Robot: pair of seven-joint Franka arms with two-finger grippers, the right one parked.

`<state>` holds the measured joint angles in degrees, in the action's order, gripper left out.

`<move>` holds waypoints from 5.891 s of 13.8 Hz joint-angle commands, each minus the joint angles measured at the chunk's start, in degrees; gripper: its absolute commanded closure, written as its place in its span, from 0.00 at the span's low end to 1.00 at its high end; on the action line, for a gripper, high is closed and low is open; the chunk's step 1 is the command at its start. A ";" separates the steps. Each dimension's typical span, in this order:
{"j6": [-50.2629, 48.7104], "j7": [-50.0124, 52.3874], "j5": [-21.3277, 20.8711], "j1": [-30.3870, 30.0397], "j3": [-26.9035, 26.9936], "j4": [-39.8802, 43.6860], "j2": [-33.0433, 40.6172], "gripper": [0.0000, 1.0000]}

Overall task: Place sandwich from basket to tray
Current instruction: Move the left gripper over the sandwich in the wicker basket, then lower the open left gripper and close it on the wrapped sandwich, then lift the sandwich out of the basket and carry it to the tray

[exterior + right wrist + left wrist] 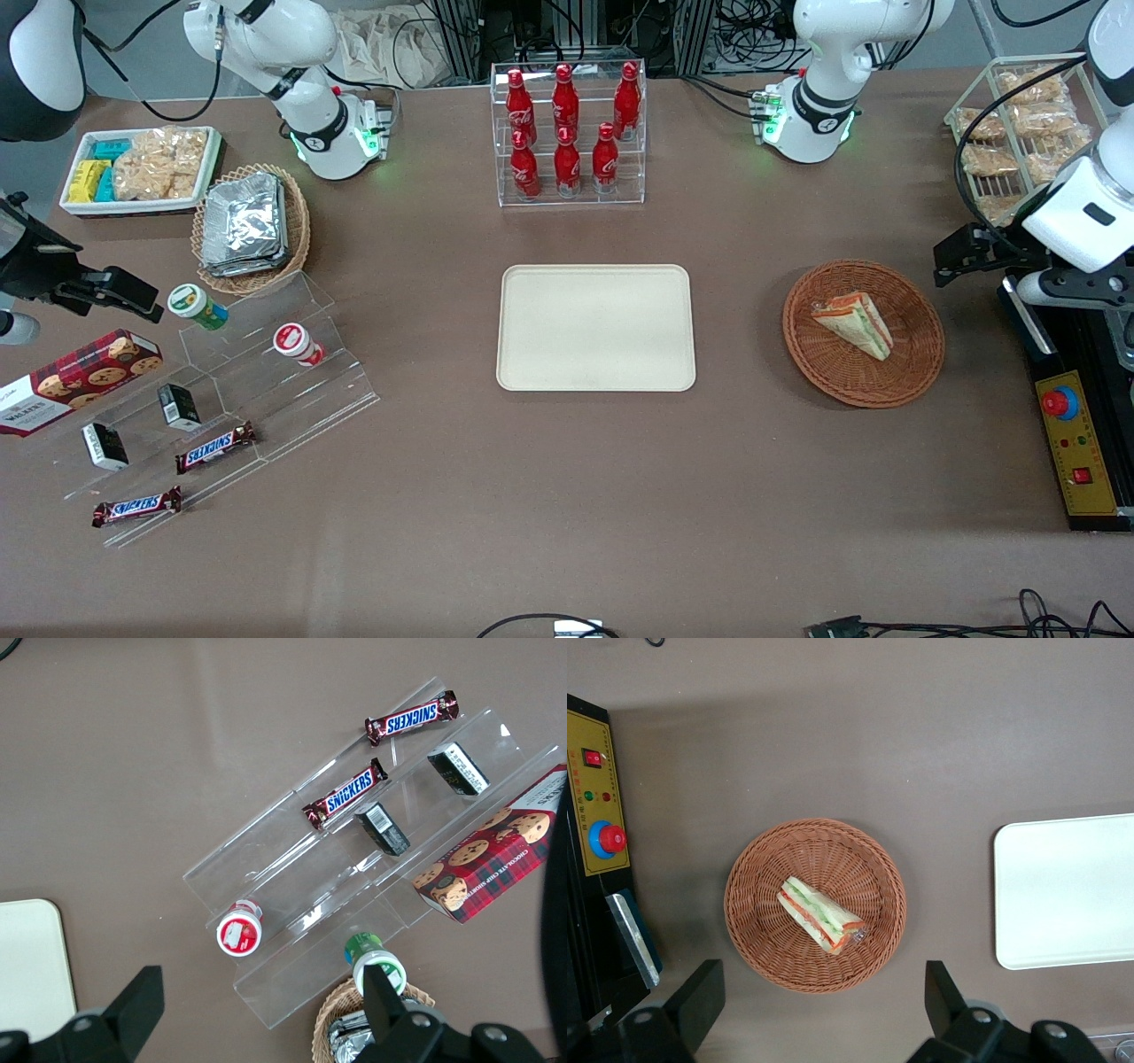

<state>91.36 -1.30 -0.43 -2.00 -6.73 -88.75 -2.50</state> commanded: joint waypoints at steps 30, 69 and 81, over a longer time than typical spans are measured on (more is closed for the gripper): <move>45.92 34.87 -0.45 -2.38 1.20 -52.83 8.57 0.00; 45.00 15.58 -0.71 -3.54 0.76 -47.07 5.67 0.83; 29.76 -0.99 -0.71 0.59 -5.91 -28.41 2.68 0.81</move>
<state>122.98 -2.14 -0.84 -1.80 -11.12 -120.02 1.90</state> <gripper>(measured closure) 0.811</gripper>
